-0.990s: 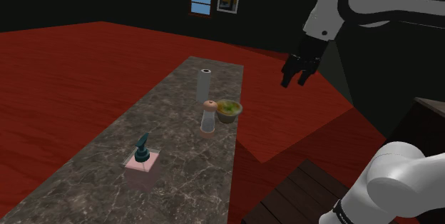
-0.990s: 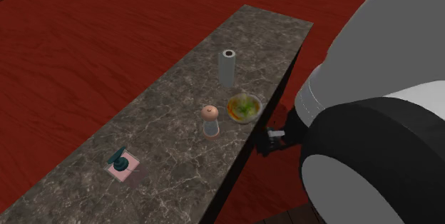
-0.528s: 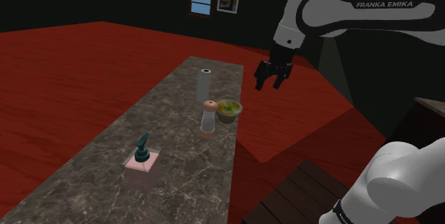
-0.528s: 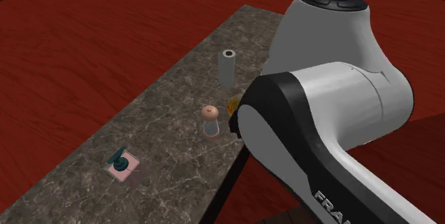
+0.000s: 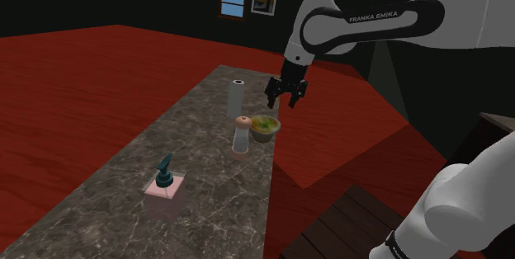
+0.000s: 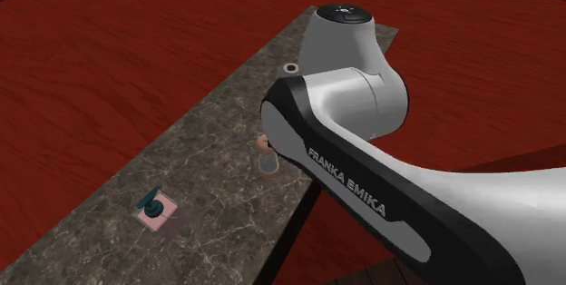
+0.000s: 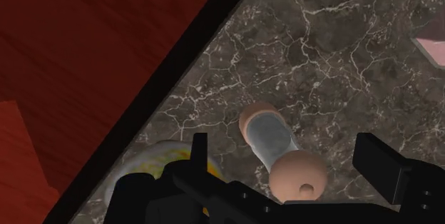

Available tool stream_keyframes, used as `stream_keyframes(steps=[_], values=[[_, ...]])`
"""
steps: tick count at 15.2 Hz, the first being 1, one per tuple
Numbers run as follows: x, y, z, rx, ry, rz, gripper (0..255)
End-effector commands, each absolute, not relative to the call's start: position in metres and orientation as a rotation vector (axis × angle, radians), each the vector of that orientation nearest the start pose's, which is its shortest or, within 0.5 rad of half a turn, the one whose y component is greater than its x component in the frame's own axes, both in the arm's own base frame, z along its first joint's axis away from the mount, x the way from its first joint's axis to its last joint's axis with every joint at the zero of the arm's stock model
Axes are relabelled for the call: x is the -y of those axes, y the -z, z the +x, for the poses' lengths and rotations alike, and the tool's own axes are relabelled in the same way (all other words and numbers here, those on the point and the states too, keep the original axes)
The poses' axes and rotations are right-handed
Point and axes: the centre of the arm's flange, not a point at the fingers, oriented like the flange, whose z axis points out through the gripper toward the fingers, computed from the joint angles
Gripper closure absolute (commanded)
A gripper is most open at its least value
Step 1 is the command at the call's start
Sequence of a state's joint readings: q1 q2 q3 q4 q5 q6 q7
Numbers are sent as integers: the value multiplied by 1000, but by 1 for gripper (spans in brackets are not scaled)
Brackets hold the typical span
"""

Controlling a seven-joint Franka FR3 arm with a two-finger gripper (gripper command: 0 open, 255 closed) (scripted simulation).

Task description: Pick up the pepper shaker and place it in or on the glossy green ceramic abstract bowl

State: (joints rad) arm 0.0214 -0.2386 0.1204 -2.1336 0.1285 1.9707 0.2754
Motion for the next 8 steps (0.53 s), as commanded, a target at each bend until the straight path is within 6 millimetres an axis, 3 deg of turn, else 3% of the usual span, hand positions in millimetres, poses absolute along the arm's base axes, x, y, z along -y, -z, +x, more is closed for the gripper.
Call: stream_keyframes(steps=[1,8], values=[[-88,-502,511,-286,75,-3015,0],[-108,-457,590,-323,48,-2988,0]])
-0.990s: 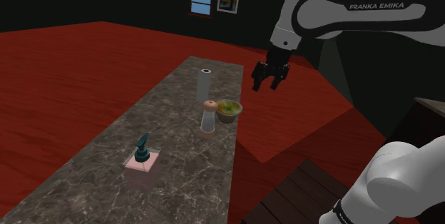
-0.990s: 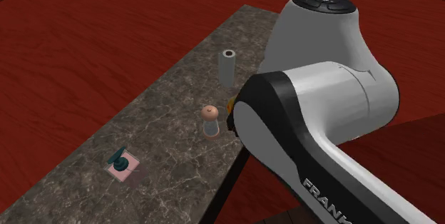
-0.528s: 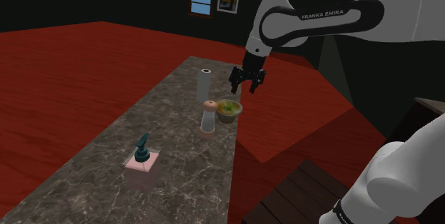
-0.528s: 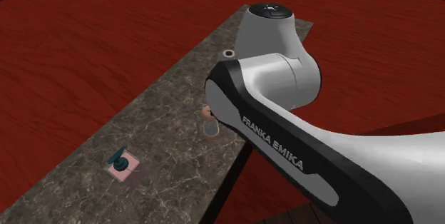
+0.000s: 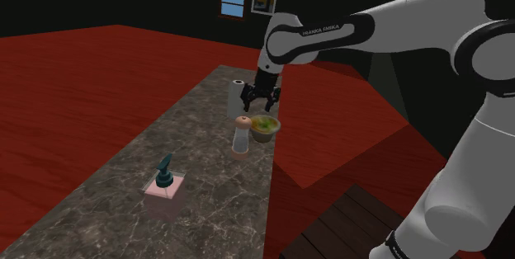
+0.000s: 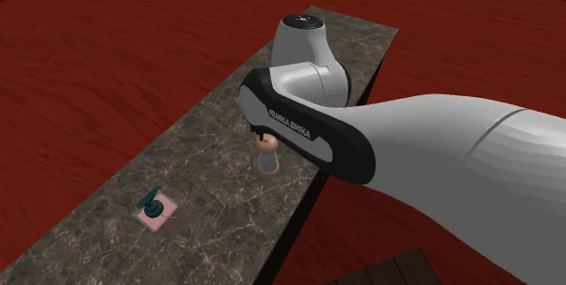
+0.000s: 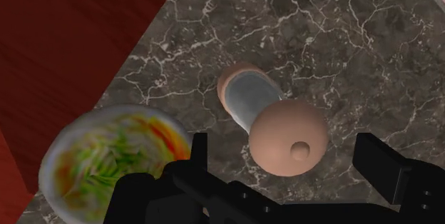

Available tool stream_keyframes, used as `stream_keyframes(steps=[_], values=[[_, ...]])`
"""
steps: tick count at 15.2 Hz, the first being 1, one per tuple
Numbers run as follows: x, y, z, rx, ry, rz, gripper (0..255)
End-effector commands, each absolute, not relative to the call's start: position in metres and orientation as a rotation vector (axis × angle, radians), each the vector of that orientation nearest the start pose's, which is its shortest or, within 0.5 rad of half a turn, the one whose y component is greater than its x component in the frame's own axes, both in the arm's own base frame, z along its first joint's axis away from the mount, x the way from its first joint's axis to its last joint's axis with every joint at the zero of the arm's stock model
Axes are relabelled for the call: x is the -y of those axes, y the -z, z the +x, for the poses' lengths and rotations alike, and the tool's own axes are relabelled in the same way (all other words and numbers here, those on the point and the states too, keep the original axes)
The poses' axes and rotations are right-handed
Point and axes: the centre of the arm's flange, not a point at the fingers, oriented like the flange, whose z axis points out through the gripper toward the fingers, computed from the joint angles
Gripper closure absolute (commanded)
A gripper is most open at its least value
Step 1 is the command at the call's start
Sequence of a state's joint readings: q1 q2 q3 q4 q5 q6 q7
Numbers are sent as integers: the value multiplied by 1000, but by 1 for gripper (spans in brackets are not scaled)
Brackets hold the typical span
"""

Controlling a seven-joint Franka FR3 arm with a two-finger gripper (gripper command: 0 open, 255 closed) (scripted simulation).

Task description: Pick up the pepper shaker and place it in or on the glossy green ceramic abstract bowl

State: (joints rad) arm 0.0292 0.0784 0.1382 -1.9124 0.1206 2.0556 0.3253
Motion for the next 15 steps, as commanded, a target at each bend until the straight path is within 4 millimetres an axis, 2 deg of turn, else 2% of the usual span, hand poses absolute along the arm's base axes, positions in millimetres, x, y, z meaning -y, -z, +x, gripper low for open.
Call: stream_keyframes(steps=[1,3,4,11,15], values=[[-111,-450,601,-329,45,-2985,0],[-117,-437,623,-339,37,-2977,0],[-118,-434,628,-341,35,-2975,0],[-123,-397,630,-341,35,-2975,0],[-124,-394,630,-341,35,-2975,0]])
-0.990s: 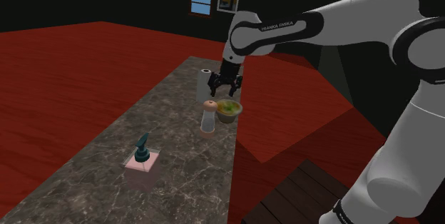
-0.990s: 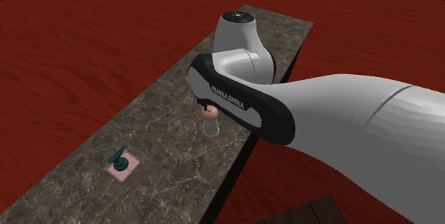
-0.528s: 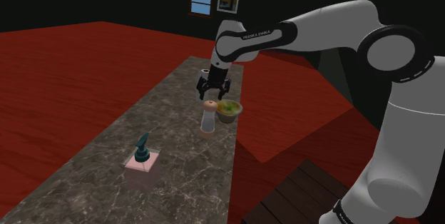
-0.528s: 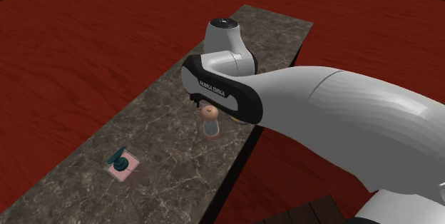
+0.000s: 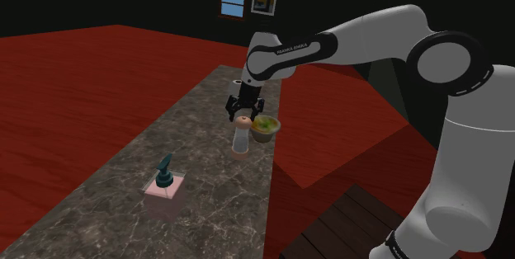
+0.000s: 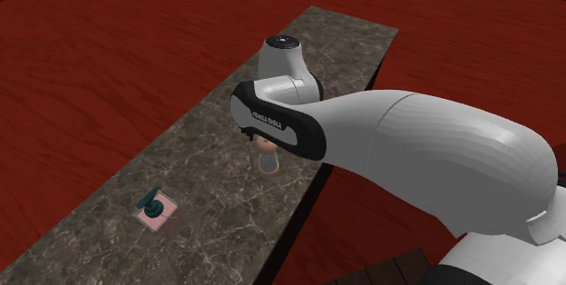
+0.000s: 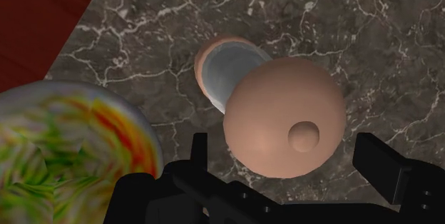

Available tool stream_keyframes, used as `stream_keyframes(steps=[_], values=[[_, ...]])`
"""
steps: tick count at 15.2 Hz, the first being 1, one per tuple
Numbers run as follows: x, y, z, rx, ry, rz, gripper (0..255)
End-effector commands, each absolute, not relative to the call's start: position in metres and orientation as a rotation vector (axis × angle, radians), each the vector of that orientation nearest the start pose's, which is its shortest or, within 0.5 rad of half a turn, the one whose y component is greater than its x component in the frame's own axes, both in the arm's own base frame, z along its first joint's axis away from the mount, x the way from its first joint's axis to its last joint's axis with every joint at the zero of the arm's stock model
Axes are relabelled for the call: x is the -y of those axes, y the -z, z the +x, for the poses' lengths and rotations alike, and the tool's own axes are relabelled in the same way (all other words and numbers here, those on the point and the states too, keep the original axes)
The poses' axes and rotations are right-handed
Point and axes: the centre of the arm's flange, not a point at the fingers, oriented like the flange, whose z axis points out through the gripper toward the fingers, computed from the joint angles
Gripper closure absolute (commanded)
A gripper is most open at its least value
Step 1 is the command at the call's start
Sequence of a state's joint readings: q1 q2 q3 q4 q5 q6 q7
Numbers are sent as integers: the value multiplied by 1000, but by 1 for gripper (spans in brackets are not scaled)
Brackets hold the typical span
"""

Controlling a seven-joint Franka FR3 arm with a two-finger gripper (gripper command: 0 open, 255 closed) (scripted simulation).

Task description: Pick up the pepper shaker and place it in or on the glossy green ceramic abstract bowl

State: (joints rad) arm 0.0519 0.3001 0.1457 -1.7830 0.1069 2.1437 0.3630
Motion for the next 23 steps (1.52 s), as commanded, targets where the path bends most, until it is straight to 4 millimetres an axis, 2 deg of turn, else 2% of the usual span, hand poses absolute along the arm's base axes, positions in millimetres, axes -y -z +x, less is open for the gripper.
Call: stream_keyframes(steps=[1,4,5,14,23], values=[[-124,-394,630,-341,35,-2975,0],[-124,-394,630,-341,35,-2975,0],[-124,-394,630,-341,35,-2975,255],[-124,-394,630,-341,35,-2975,255],[-124,-442,630,-341,35,-2975,255]])
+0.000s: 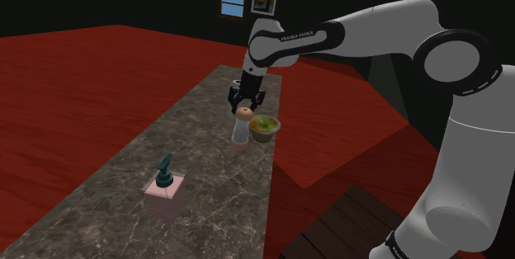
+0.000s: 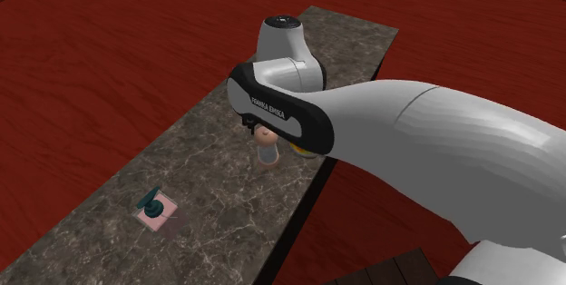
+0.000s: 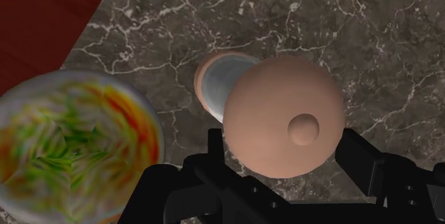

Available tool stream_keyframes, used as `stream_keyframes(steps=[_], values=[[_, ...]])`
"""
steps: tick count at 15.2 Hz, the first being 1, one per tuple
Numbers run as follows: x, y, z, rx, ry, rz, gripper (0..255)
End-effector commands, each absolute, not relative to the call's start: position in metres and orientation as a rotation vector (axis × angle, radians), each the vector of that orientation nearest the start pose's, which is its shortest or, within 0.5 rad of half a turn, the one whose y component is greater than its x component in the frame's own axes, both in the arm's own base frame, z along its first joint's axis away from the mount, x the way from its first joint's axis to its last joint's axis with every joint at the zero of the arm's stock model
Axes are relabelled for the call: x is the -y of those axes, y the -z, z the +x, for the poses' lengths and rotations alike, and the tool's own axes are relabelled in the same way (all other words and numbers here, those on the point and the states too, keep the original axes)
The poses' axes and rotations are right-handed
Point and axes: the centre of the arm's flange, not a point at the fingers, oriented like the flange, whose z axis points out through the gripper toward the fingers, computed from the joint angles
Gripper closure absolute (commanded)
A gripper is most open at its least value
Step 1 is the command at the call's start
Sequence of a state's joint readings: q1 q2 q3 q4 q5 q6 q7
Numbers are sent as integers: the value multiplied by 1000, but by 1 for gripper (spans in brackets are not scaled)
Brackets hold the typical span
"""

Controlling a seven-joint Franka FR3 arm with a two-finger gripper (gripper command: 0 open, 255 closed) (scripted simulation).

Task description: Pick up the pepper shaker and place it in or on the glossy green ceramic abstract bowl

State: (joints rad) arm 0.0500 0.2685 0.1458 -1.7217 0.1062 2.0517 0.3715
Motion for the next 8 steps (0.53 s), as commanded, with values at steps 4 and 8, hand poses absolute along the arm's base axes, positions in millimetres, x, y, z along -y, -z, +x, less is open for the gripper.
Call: stream_keyframes(steps=[4,8], values=[[-124,-463,630,-341,35,-2975,255],[-124,-484,630,-341,35,-2975,255]])
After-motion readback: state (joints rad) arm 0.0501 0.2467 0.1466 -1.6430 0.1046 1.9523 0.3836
